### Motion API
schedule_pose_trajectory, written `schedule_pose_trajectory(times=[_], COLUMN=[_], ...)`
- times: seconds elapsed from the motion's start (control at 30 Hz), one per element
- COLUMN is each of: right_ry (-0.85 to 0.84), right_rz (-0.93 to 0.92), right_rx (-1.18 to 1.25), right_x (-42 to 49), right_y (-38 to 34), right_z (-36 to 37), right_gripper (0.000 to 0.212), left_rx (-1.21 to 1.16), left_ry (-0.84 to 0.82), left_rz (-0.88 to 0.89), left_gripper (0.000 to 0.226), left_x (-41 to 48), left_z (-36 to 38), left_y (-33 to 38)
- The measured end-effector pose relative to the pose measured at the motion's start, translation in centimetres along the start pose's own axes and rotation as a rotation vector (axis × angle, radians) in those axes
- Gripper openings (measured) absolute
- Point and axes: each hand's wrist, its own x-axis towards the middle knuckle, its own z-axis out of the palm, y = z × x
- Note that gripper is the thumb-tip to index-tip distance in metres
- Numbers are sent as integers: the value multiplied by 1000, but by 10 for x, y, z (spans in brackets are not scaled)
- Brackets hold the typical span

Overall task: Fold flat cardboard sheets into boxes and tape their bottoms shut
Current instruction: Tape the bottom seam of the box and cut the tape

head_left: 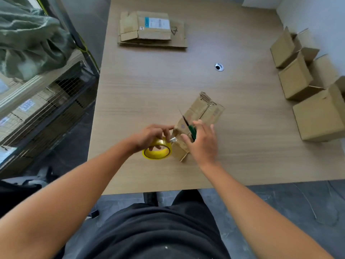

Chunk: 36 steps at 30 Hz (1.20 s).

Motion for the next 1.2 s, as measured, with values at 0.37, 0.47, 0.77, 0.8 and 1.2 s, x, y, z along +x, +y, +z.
schedule_pose_trajectory(times=[0.37,0.47,0.77,0.8,1.2], right_ry=[-266,-279,-488,-502,-303], right_rz=[-406,-199,351,340,98], right_rx=[176,465,1354,1366,927], right_x=[29,29,-17,-20,-9], right_y=[49,46,8,5,25], right_z=[-32,-50,-130,-137,-156], right_gripper=[49,49,30,31,19], left_rx=[-83,-77,225,267,526], left_ry=[184,329,347,347,393], left_rz=[-34,-15,145,156,170], left_gripper=[35,31,27,26,26], left_x=[-33,-42,-60,-59,-52], left_z=[49,51,98,103,132], left_y=[3,20,102,107,118])
